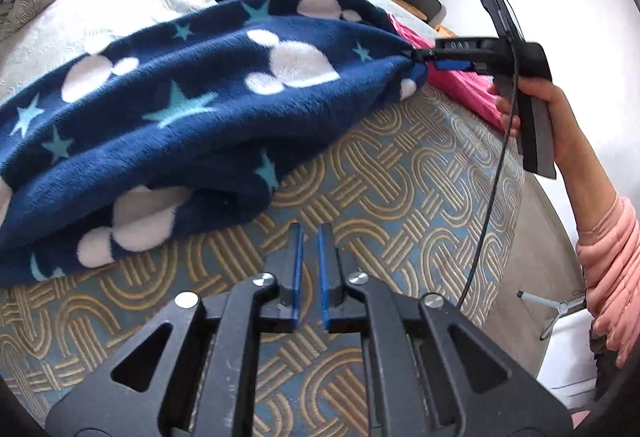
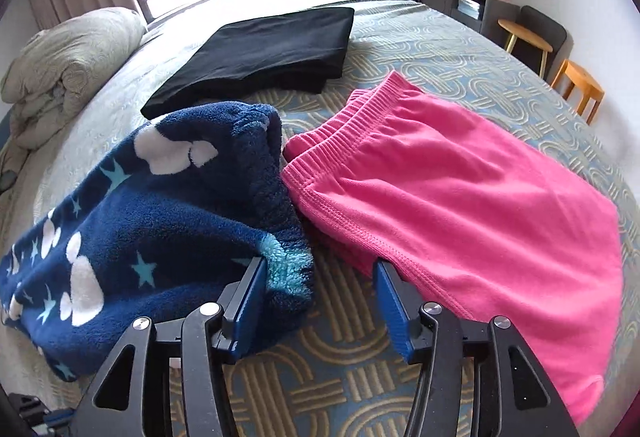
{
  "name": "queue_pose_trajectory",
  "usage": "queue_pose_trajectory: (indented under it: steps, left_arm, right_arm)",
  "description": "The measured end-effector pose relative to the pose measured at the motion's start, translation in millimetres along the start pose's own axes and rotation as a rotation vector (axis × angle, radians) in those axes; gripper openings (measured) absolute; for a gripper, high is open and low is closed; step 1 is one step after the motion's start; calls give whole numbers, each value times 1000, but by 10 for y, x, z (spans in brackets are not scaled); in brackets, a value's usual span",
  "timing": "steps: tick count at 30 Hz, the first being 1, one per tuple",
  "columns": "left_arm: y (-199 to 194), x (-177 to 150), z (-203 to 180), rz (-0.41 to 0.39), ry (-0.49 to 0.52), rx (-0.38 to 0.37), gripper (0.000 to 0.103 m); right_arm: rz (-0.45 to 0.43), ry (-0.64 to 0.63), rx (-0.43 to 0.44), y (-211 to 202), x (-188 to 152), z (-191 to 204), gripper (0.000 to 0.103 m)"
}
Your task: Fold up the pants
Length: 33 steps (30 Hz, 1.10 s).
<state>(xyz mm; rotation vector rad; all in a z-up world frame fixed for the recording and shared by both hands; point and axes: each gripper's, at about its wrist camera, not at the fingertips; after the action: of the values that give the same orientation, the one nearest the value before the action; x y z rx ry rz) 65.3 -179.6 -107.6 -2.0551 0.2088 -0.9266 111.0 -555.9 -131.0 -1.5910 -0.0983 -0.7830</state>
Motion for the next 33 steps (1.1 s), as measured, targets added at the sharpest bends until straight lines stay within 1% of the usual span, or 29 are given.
queue_pose_trajectory:
  steps: [1, 2, 3, 4, 5, 8, 10, 12, 13, 14, 15, 17, 19, 20, 21, 22, 23, 25, 27, 30, 33]
  left_arm:
    - [-51, 36, 76, -22, -20, 16, 43]
    - [-86, 61, 157, -46, -43, 31, 55]
    - [-93, 117, 237, -67, -70, 47, 56]
    - [-87, 157, 293, -70, -92, 45, 56]
    - [-63, 197, 372, -50, -114, 27, 56]
    - [85, 267, 486, 5, -172, -4, 56]
    - [137, 280, 517, 5, -183, -4, 56]
    - [193, 303, 541, -14, -190, 5, 56]
    - [221, 332, 562, -20, -208, 3, 43]
    - [269, 355, 547, -26, -223, -3, 21]
    - [289, 377, 530, -29, -234, 0, 17]
    - [239, 398, 486, -54, -226, 10, 14]
    - [83, 349, 334, -95, -171, 9, 14]
    - [-25, 297, 262, -115, -132, 12, 14]
    - [-70, 238, 220, -119, -103, 12, 14]
    - [-84, 155, 199, -99, -81, 10, 14]
    - [-56, 98, 214, -77, -77, 8, 14]
    - [65, 2, 302, -36, -105, 9, 14]
    - [163, -17, 382, -20, -151, -5, 14]
    - [189, 18, 333, -27, -118, 9, 14]
    - [188, -4, 311, -28, -109, 8, 14]
  right_arm:
    - [-12, -5, -11, -59, -6, 15, 55]
    - [-30, -10, -23, -116, -16, 32, 55]
    - [-52, -16, -41, -181, -28, 55, 55]
    - [-73, -24, -56, -246, -38, 87, 56]
    - [-88, -34, -59, -291, -44, 121, 57]
    - [-113, -66, -32, -388, -64, 235, 58]
    - [-121, -88, -15, -426, -70, 320, 58]
    - [-128, -121, 6, -437, -63, 408, 59]
    - [-133, -136, 9, -427, -57, 457, 61]
    - [-137, -150, 8, -401, -46, 505, 63]
    - [-138, -159, -1, -357, -39, 561, 64]
    - [-127, -167, -12, -254, -18, 635, 64]
    - [-103, -177, -33, -108, 3, 670, 64]
    - [-91, -180, -70, -29, 7, 658, 64]
    - [-70, -179, -118, 61, 9, 625, 64]
    - [-46, -166, -143, 148, 2, 563, 65]
    - [-23, -130, -113, 194, -9, 472, 66]
    - [12, -3, -18, 201, -14, 270, 66]
    - [9, 65, 1, 151, 23, 173, 66]
    - [-53, 51, -27, 30, 193, 218, 66]
    - [-95, -13, -33, 21, 447, 395, 66]
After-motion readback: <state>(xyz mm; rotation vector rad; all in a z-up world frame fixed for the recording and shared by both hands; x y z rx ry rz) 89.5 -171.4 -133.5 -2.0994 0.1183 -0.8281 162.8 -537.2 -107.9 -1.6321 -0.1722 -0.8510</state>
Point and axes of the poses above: each gripper's, at about its wrist camera, not at the fingertips, and y roughly the way its jaws point, z to its left, x to its top, and after that the axes turned 6 degrees about -x, right-handed
